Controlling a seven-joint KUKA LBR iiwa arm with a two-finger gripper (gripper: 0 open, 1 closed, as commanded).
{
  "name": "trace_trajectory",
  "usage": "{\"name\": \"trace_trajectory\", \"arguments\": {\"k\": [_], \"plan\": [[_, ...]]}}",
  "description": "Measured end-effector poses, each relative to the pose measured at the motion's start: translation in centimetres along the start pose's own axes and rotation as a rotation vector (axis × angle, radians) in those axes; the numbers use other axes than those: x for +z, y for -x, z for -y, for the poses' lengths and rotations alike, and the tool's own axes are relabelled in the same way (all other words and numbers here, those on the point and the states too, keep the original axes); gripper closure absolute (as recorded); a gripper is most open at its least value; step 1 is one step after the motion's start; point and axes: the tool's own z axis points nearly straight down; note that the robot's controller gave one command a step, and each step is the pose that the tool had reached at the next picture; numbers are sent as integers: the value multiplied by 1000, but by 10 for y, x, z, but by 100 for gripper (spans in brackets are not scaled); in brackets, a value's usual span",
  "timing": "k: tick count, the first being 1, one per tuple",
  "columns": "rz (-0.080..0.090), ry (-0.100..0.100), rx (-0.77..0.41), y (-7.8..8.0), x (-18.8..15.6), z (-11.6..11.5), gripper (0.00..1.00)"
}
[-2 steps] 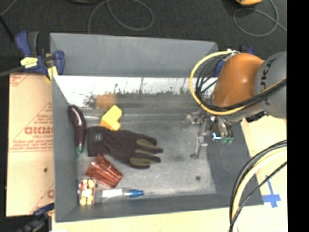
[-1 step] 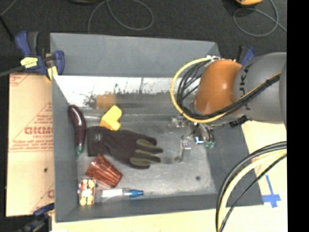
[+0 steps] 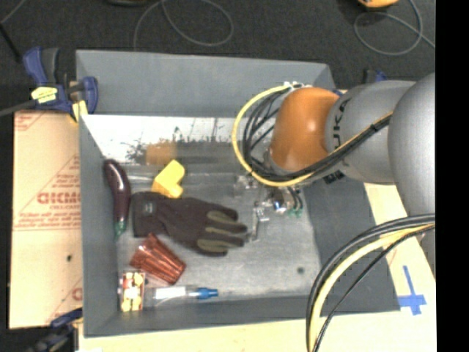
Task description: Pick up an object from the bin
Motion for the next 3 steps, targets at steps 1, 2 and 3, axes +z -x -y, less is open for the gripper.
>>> {"name": "trace_trajectory", "arguments": {"k": [1,2,3], "plan": [[1,-2,-30,1,8,-6,0],[0,0,173,-12,4,-102,100],[0,-1,173,-12,4,-102,100]]}}
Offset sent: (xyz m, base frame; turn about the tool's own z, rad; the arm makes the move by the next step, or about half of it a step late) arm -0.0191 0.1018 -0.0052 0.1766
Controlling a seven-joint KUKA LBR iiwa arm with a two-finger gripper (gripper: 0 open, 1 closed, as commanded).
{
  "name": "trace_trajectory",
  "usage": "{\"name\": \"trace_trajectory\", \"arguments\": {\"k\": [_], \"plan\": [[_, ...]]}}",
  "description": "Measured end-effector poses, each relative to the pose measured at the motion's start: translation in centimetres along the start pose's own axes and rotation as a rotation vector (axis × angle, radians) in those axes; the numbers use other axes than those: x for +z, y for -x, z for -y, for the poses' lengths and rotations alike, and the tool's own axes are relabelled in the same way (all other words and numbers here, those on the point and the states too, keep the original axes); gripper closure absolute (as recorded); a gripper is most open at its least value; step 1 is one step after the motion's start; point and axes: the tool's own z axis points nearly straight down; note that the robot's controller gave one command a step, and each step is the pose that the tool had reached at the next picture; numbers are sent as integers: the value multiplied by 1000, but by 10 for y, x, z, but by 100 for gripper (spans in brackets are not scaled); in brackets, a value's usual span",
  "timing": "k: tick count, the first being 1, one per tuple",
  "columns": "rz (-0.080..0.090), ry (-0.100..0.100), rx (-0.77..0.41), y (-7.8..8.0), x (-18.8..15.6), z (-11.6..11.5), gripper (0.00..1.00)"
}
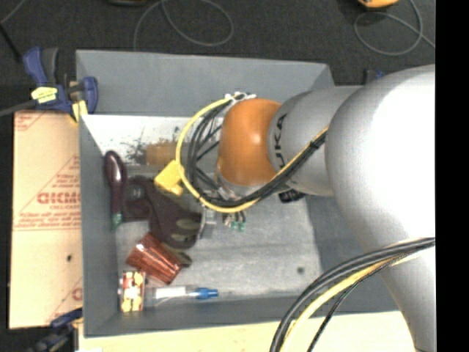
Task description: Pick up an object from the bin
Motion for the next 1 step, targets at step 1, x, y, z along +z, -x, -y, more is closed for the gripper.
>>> {"name": "trace_trajectory", "arguments": {"k": [1], "plan": [[3,1,-31,-9,-133,0,100]]}}
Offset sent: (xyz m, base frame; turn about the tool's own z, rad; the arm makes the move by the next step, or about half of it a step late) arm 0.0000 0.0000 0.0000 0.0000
